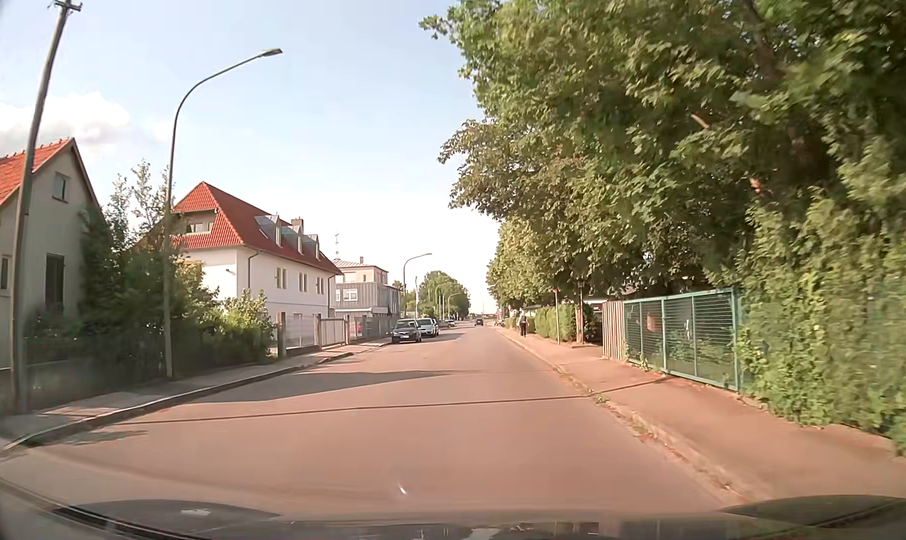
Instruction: Follow the waypoints while adhering to traffic rules and regulations
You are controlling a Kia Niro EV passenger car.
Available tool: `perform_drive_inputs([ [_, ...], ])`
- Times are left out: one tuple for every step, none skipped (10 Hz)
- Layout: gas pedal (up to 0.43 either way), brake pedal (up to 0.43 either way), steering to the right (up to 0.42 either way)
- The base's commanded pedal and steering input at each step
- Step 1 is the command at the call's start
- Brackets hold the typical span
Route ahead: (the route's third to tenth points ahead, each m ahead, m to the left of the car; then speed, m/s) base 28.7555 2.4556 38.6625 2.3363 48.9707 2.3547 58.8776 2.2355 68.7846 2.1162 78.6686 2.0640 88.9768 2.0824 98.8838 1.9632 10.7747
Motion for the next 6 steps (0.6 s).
perform_drive_inputs([
  [0.138, 0.012, -0.005],
  [0.130, 0.012, -0.005],
  [0.118, 0.012, -0.005],
  [0.118, 0.012, -0.005],
  [0.118, 0.012, -0.005],
  [0.110, 0.012, -0.005],
])
